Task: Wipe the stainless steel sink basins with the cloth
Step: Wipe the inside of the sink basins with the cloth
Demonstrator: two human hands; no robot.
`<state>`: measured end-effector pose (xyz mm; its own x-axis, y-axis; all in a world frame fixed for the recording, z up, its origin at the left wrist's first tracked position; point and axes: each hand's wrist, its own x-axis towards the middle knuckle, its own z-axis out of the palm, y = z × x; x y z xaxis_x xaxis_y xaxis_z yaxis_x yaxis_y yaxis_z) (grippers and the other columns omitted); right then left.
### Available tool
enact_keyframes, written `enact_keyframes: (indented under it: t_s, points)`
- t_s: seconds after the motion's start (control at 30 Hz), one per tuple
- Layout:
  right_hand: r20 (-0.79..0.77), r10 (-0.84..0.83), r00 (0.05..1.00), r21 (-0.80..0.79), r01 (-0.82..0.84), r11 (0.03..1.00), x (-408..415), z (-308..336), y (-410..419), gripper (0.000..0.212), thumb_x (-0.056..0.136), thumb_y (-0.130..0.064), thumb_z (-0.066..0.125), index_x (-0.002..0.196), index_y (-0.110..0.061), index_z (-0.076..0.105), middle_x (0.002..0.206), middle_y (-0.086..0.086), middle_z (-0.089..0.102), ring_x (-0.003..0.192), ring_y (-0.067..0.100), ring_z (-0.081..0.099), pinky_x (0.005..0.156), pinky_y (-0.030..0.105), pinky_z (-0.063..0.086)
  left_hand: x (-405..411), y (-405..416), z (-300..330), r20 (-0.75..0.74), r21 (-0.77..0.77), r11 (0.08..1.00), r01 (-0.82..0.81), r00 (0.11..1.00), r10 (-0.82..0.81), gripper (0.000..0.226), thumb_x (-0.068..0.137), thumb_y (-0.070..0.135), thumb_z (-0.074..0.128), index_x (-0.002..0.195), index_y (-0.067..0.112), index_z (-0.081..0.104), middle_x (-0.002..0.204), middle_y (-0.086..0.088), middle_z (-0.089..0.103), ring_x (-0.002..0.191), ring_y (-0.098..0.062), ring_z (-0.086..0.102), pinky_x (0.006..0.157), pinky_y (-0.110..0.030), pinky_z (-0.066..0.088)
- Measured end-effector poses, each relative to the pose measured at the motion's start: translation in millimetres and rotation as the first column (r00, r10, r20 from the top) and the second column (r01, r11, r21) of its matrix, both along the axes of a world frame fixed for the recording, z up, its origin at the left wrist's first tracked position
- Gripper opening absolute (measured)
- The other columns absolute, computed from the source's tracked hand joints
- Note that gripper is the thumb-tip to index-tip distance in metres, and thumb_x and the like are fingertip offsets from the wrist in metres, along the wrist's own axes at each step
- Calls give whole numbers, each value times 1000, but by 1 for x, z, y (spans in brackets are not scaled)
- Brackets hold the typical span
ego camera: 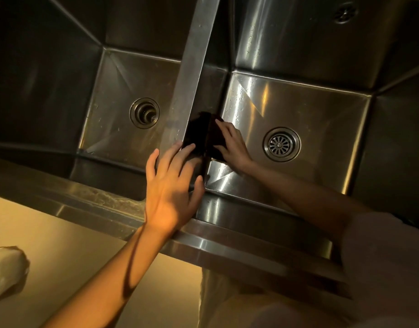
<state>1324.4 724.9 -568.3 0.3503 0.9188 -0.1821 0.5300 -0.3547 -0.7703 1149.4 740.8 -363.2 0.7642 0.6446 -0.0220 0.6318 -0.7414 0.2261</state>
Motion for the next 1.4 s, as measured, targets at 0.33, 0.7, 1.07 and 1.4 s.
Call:
enact_keyframes:
  t_s: [0.33, 0.7, 1.07, 1.4]
  points:
    - [-26, -76, 997, -2, 76, 997, -16, 5, -5, 62, 81, -17, 64, 138, -22, 39, 137, 1, 40, 120, 26, 43, 104, 46, 39, 0, 0, 1, 63, -71, 995, -71, 995, 76, 61, 86, 25, 50, 144, 11, 35, 147, -6, 43, 139, -17, 35, 115, -50, 22]
    - [-207, -55, 977, 416, 138, 899, -32, 138, -31, 56, 82, -5, 68, 134, -3, 47, 130, 14, 45, 126, 25, 43, 109, 32, 36, 2, -2, 4, 113, -102, 993, -53, 991, 64, 68, 87, 28, 44, 148, 8, 22, 148, -15, 39, 139, -22, 34, 116, -52, 19]
    - [23, 47, 999, -71, -45, 996, -4, -12, -15, 62, 78, -13, 69, 134, -18, 43, 133, 4, 44, 113, 30, 46, 99, 46, 42, 0, -1, -1, 56, 20, 999, 27, 998, -28, 34, 92, 29, 47, 115, 16, 69, 142, -2, 51, 139, -25, 34, 114, -52, 21]
    - [-24, -51, 998, -25, 50, 998, -31, 23, -20, 59, 71, -17, 71, 125, -17, 50, 127, 4, 49, 117, 28, 47, 100, 49, 39, -1, 1, -8, 123, 48, 999, 23, 992, -29, 39, 94, 30, 47, 121, 9, 65, 138, -11, 54, 134, -26, 42, 110, -54, 27]
